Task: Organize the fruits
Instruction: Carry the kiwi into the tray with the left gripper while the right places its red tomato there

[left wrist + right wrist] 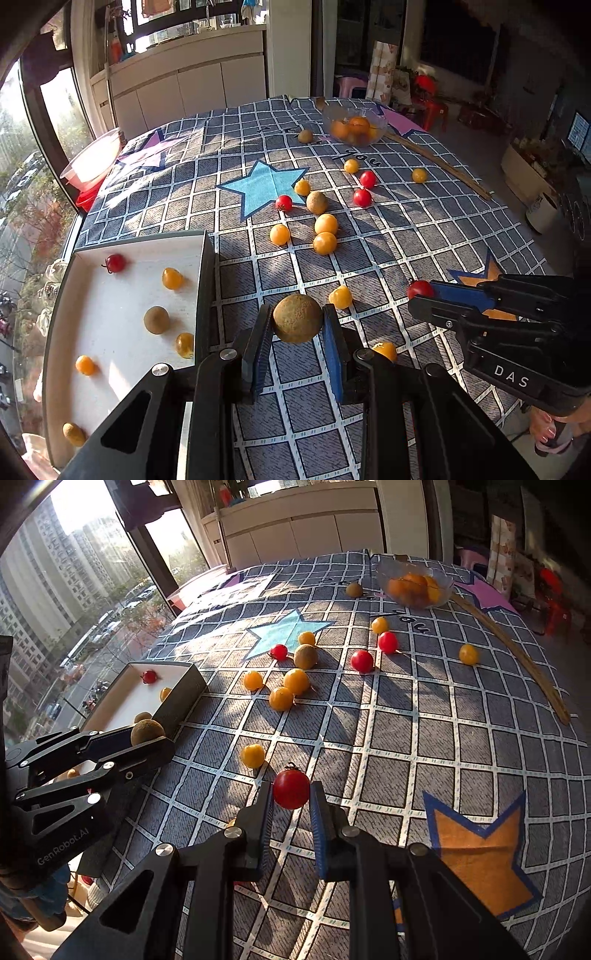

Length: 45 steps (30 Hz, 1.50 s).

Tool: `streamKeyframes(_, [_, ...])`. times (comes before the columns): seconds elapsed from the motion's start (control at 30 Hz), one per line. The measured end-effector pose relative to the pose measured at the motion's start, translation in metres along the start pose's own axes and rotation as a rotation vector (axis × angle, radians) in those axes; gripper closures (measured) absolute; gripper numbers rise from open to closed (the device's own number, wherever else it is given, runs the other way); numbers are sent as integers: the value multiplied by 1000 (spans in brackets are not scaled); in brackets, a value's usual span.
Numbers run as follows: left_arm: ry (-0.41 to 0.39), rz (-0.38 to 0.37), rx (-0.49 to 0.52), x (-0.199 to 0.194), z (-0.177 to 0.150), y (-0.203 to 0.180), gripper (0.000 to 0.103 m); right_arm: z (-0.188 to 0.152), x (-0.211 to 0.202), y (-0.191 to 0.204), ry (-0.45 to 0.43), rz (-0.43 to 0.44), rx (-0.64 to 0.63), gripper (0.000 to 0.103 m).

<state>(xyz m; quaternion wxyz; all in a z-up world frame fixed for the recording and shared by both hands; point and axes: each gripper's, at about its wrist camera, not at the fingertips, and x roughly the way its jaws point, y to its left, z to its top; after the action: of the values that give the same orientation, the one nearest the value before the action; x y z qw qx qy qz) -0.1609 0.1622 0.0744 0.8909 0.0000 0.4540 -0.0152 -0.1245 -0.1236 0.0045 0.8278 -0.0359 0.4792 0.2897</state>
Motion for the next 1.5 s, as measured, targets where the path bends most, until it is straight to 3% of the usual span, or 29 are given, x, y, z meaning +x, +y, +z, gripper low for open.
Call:
streamKeyframes(0.57, [-59,43,-111,-48,-34,75,75,10,-11,78,-12,47,-100,82])
streamKeyframes(0.93, [-69,136,-179,-65,-42,149,75,30,4,128,6,112,-136,82])
streamKeyframes(1.23, [-41,176,-208,-41,-21,193,75,64,33,159,28,117,-177,82])
streamKeyframes(1.5, [47,179,-253,4,-9,216,75,93,78,177,71,121,-185,82])
